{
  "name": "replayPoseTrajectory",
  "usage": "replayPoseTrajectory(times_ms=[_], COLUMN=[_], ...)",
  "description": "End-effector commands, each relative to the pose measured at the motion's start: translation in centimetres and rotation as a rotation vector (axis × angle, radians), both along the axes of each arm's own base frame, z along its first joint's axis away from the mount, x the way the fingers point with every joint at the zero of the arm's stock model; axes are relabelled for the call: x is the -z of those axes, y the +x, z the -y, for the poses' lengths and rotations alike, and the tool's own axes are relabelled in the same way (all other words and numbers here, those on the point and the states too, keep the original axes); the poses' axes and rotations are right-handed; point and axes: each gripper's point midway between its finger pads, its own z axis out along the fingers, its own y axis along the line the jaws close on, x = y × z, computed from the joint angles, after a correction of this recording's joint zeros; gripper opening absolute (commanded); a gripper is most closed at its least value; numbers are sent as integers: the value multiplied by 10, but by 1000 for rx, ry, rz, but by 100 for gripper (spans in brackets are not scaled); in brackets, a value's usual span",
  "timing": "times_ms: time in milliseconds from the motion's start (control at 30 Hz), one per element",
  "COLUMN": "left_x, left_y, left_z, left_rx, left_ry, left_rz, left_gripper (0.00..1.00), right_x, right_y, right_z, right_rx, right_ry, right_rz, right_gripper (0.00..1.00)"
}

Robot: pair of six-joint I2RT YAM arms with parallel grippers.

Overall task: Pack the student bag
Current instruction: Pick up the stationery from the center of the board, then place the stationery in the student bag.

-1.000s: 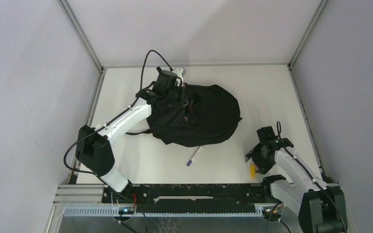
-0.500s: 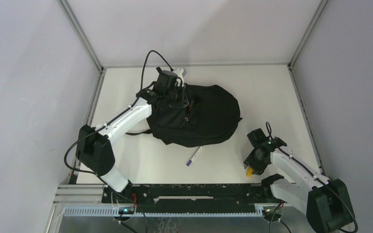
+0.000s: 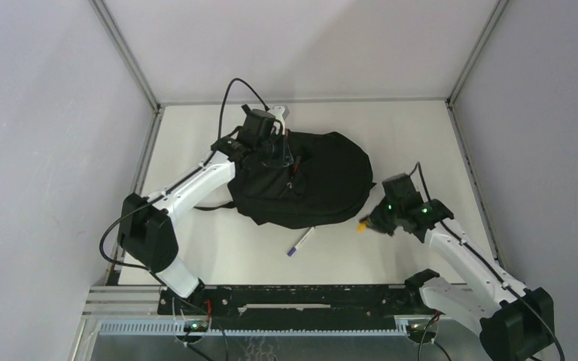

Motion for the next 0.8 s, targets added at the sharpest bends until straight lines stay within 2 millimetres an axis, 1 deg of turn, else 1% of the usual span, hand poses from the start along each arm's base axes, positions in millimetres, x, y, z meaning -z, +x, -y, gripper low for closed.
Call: replayPoseTrajectory(times_ms=[0, 33, 100, 167, 267, 367, 467, 567, 767], left_x=[-23, -24, -24, -25, -28, -32, -35, -34, -30], left_y=[-1, -2, -2, -2, -2, -1, 2, 5, 10], left_z=[8, 9, 10, 11, 10, 8, 5, 2, 0], left_rx=[32, 41, 44, 43, 41, 37, 31, 18, 3], left_ry=[-56, -59, -64, -67, -74, -80, -92, -115, -163], left_rz=[40, 39, 34, 34, 34, 41, 45, 23, -3], left_gripper=[0, 0, 0, 0, 0, 0, 0, 0, 0], right_x=[-99, -112, -132, -146, -152, -146, -131, -114, -95], right_y=[76, 89, 114, 137, 175, 202, 218, 226, 229], right_z=[-64, -75, -96, -116, -139, -160, -179, -190, -201], right_rx=[-130, -153, -201, -254, -278, -303, -325, -326, -339], right_ry=[249, 269, 292, 286, 287, 304, 327, 337, 337], right_rz=[397, 438, 474, 500, 514, 487, 431, 380, 349], right_gripper=[0, 0, 0, 0, 0, 0, 0, 0, 0])
